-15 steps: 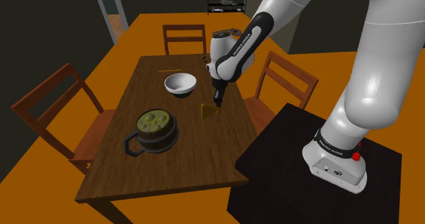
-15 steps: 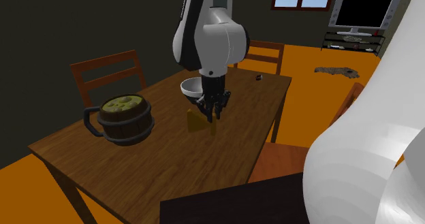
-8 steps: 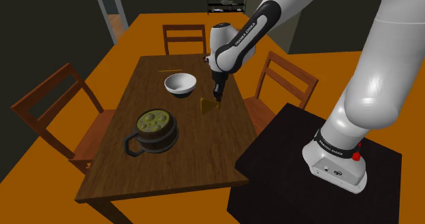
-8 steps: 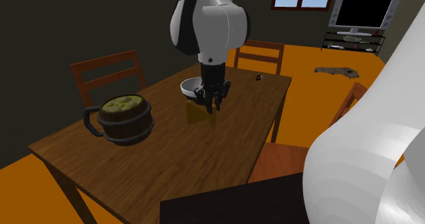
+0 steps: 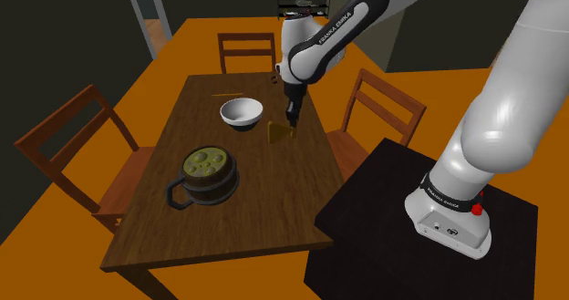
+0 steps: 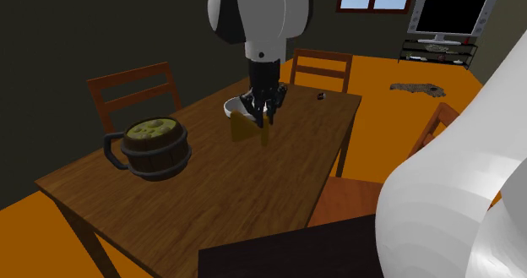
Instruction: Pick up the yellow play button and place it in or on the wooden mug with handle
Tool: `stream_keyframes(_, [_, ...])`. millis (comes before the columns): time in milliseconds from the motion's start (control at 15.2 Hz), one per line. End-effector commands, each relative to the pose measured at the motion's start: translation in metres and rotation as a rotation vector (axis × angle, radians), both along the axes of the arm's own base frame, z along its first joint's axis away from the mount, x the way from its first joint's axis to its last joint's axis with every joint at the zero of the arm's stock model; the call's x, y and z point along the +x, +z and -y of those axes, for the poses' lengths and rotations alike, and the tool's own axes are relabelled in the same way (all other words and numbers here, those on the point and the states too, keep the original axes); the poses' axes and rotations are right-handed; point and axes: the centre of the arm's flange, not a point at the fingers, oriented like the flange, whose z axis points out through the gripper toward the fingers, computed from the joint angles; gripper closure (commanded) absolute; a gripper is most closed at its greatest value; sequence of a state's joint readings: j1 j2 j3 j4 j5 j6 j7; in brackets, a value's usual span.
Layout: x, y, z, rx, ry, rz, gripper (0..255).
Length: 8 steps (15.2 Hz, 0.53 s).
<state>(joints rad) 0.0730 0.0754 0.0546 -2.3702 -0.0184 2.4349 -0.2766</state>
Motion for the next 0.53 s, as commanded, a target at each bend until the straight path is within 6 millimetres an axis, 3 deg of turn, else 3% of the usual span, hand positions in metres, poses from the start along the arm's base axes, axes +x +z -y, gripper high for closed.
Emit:
stream_keyframes(0, [0.000, 0.010, 0.000, 0.000, 0.000, 0.000, 255])
stream_keyframes(462, [0.000, 0.047, 0.000, 0.000, 0.000, 0.000, 255])
